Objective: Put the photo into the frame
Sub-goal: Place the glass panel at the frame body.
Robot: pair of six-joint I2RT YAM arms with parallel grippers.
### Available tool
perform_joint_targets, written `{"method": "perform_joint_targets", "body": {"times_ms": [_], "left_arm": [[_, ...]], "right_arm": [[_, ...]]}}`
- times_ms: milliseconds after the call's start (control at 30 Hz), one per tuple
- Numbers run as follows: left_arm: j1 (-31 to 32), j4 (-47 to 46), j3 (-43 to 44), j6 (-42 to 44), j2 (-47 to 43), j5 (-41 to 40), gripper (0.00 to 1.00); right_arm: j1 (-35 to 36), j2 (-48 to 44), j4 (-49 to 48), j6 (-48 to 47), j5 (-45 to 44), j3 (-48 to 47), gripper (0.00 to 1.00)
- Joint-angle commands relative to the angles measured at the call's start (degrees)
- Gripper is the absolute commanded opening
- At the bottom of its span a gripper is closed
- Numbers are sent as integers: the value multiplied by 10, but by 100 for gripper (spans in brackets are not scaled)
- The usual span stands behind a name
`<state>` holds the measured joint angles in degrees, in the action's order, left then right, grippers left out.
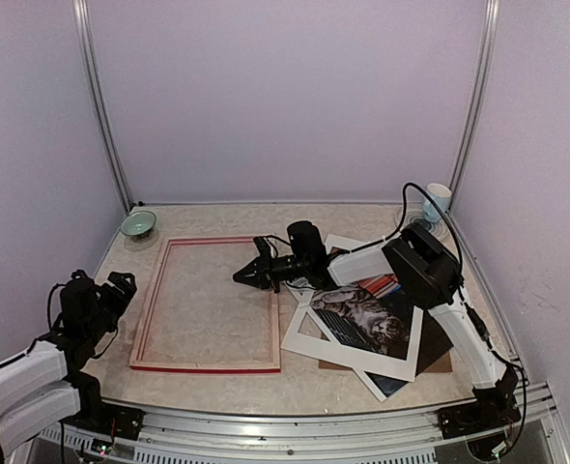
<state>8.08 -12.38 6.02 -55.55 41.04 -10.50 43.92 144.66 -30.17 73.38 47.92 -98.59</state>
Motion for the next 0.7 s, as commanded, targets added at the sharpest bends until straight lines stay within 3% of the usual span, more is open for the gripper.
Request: {"method": "perform_joint_targets", "body": {"times_ms": [0, 667], "left_arm": [[-3, -7, -5, -1, -4, 6, 99], [-3, -4, -14, -3, -13, 1, 99]], "right_arm": [[-4, -15, 2, -9, -5, 2, 0], [-9, -27, 15, -25, -9, 24, 0]]}}
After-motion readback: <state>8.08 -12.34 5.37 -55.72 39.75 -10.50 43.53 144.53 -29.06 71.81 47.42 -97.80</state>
